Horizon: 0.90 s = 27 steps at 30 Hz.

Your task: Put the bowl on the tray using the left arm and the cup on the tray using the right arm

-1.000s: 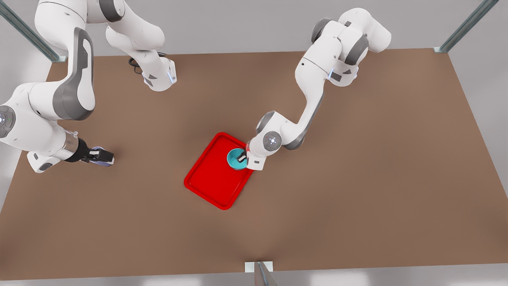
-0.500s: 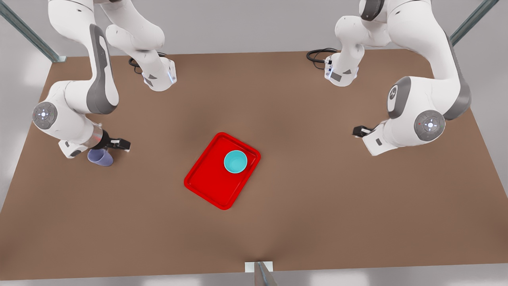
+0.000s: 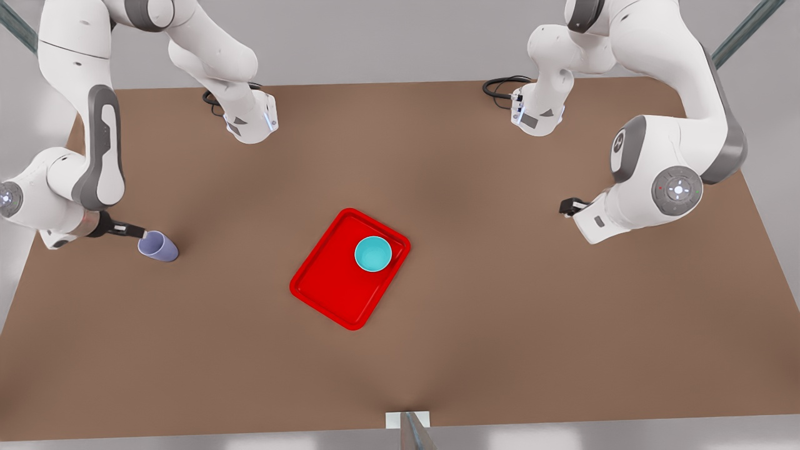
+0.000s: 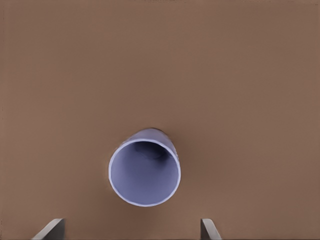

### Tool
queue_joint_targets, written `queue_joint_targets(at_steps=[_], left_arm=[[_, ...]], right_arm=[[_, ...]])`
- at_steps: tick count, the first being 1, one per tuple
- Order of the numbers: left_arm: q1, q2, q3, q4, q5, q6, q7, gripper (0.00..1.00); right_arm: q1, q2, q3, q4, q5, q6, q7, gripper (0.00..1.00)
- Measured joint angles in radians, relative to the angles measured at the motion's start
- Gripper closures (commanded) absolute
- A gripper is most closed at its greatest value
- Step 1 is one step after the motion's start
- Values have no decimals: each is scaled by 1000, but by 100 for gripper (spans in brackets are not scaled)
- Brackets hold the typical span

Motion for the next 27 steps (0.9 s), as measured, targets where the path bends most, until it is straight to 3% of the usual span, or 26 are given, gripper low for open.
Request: queue_joint_targets(at_steps=[3,5,14,15,16,18,27], left_arm=[[6,-52,18,-22,8,10,30,0],[-12,-144,11,-147,30,119,31,0],[5,-148,23,-177,71,179,38,0],[4,-149,23,-177,75,177,38,0],[5,-151,23,-179,78,156,37,0],[21,-153,15,-179,82,135,37,0],[150,-158,-96,-183,87,134,38,0]], right_arm=[[-21,51,0,-2,0,49,-6,0],[-25,77,0,0,0,64,-9,0],[-79,174,-6,5,0,140,-87,0],[-85,184,-6,5,-1,150,-102,14],[-84,185,-6,4,-1,148,-108,47],[-84,187,-6,4,0,147,-112,79],[-72,199,1,21,3,148,-103,79]])
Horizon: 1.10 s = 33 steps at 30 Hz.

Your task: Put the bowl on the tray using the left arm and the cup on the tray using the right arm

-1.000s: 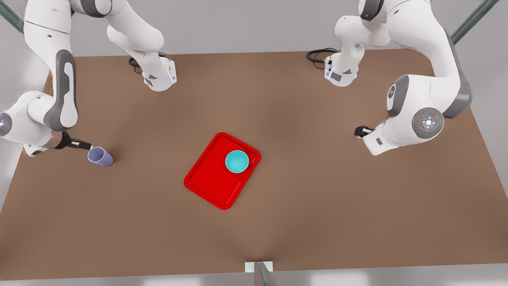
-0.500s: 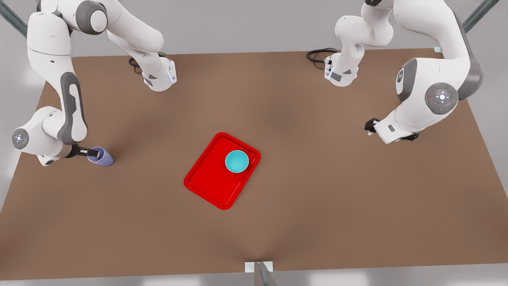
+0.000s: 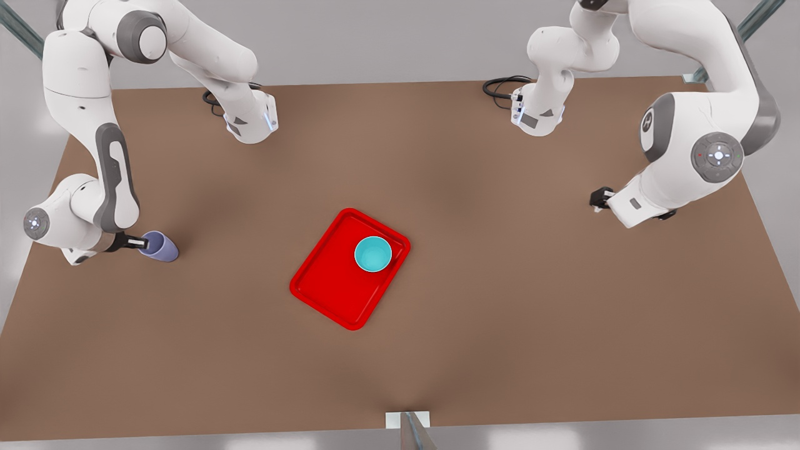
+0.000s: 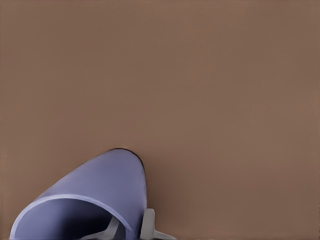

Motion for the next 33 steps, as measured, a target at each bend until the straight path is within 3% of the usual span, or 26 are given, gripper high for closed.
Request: queue_joint_targets(at_steps=[13,23,33], left_arm=[[9,8,-20,6,20,17,-3,0],[5,0,-31,8,29,8,-10,0],[7,0,-31,8,30,9,-14,0]], right_arm=[[1,-17,19,41,9,-24,-47,79],[12,-4,280,117,11,-60,184,79],[354,91,307,305,35,-72,562,79]])
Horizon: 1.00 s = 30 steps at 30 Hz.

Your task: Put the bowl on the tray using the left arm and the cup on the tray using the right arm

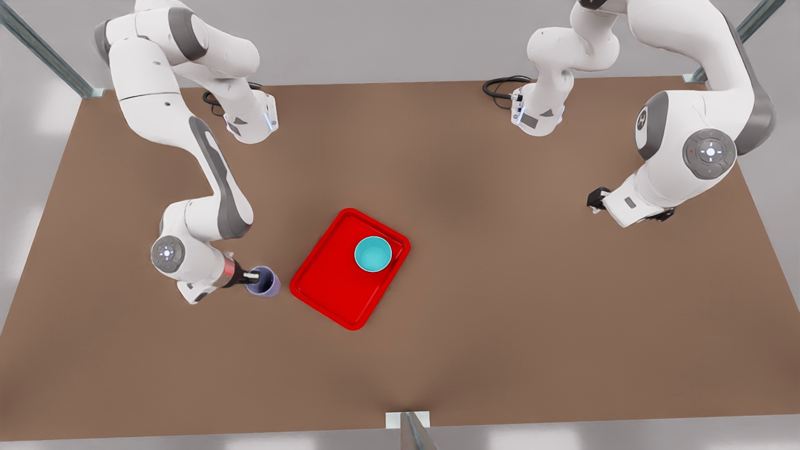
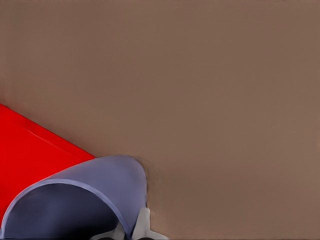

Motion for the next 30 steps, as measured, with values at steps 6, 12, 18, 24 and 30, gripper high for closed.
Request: queue_joint_targets(at_steps=[6,12,18,24,30], left_arm=[[1,3,0,0,0,9,0,0],[1,6,0,0,0,10,0,0],[1,8,0,0,1,10,0,0],[1,11,0,0,2,14,-1,0],[0,9,0,0,3,19,-1,0]], right_arm=[[141,188,46,239,41,8,70,79],[206,218,43,240,-46,-46,110,79],[206,263,41,241,-141,-34,115,0],[208,252,43,246,-138,-34,119,0],[161,92,39,251,-109,-144,119,0]])
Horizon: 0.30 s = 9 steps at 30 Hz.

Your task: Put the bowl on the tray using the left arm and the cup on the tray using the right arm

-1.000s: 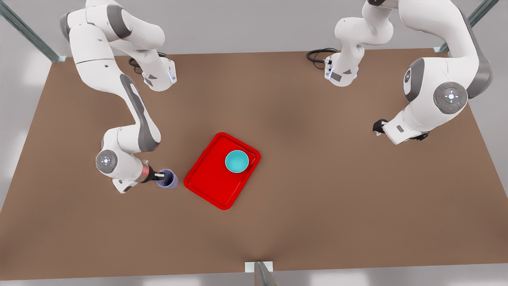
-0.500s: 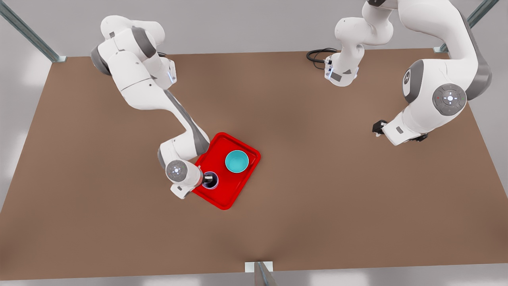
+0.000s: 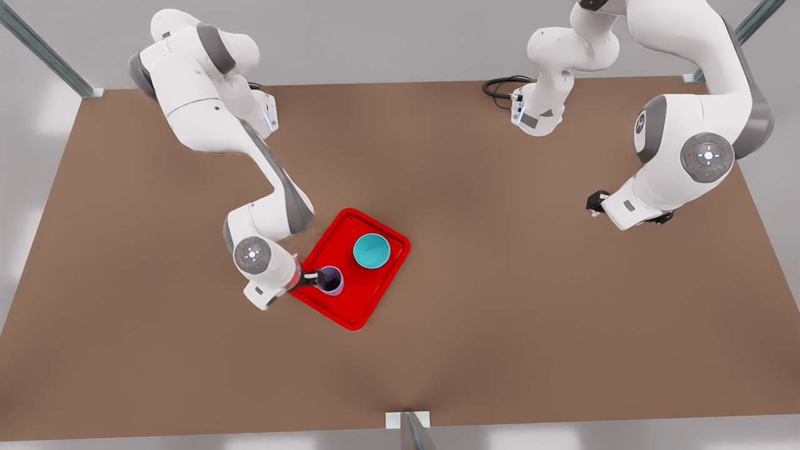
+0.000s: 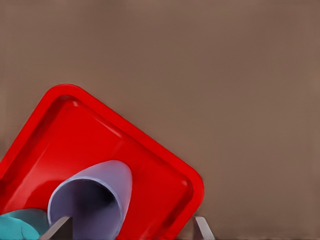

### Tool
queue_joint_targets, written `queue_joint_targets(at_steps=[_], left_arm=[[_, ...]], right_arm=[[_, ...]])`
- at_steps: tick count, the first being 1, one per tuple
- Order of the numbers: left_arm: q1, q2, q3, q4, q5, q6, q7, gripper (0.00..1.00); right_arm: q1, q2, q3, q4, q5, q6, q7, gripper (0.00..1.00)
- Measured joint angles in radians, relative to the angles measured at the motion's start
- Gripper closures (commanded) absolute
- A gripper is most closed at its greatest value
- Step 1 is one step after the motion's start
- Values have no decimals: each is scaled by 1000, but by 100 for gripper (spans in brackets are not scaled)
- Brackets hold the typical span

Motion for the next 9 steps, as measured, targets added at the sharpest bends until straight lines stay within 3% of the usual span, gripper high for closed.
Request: queue_joint_targets(at_steps=[2,6,9], left_arm=[[1,6,0,19,-1,-13,-3,0],[-2,43,-1,63,-1,-16,-2,0],[-2,44,-1,63,-1,-16,-4,0]], right_arm=[[-52,-79,-5,2,35,-46,0,0],[-199,-376,-8,-32,29,-316,-11,0],[-304,-473,-52,-30,23,-443,-94,0]])
